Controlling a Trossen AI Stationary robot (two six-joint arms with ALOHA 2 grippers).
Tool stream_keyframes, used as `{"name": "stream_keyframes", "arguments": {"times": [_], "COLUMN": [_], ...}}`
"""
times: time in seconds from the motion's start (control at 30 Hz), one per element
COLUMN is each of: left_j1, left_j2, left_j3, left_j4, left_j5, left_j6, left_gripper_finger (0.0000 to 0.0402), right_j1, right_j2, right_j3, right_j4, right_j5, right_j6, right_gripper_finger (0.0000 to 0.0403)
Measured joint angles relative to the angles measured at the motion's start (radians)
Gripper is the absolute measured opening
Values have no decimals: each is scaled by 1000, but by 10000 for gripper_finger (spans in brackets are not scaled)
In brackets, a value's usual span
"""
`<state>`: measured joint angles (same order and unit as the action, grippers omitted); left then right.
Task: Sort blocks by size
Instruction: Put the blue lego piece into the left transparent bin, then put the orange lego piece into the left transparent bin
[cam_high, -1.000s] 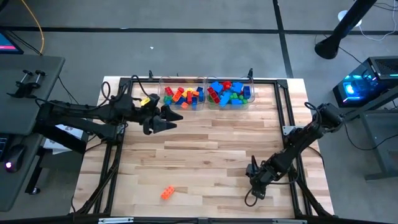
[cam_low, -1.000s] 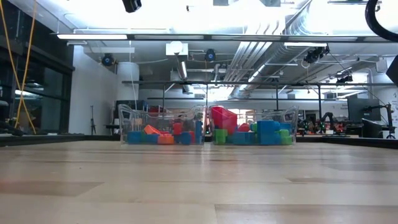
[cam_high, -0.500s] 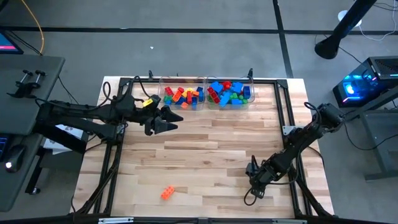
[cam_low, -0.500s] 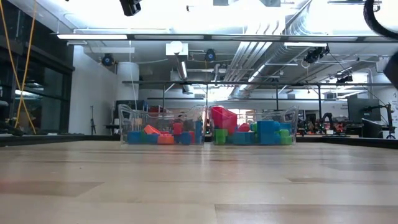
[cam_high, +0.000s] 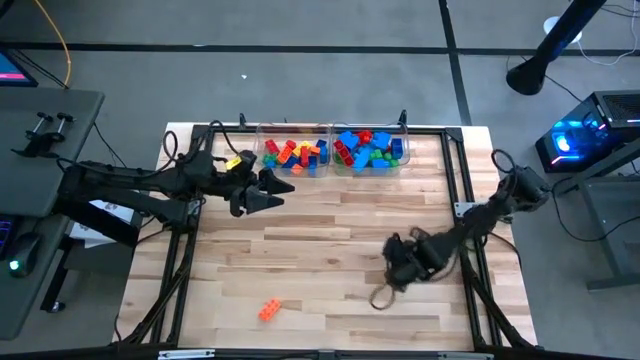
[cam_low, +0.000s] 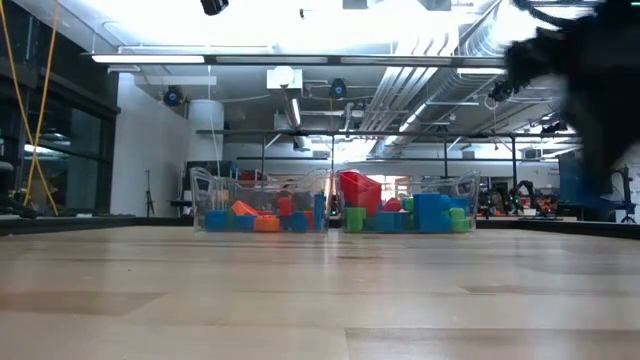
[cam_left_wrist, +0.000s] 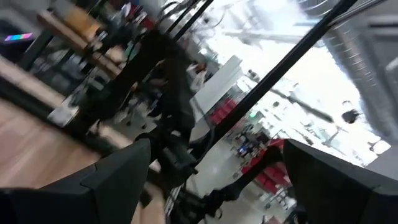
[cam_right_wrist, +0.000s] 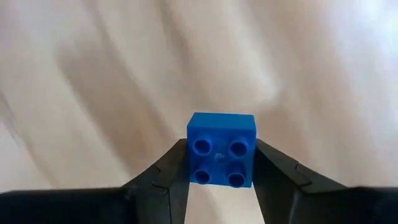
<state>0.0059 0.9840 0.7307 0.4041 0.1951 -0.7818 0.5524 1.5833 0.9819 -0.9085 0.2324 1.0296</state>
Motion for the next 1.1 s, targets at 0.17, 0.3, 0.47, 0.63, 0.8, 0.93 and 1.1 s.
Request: {"name": "stream_keyframes", "arguments": {"times": [0.17,0.3,0.47,0.63,0.8,0.93,1.1], "left_j1": [0,-8,-25,-44,-48,-48,-54], "left_j2": [0,0,-1,0,0,2,6], "left_j3": [0,0,0,0,0,0,0], "left_j4": [163,325,444,454,454,455,454], "left_j5": [4,11,13,5,-9,-43,-53], "left_j6": [0,-1,-1,-1,17,25,24], "left_gripper_finger": [351,351,351,351,351,351,351], "right_j1": [-194,-394,-637,-811,-878,-888,-885], "right_j2": [-1,-2,-2,-3,36,113,244], "right_j3": [112,163,167,167,169,195,320], "right_j4": [93,375,789,933,1062,1154,1094], "right_j5": [211,241,114,0,-81,-90,-94], "right_j6": [-251,-521,-673,-645,-603,-556,-541], "right_gripper_finger": [136,136,137,141,180,220,252]}}
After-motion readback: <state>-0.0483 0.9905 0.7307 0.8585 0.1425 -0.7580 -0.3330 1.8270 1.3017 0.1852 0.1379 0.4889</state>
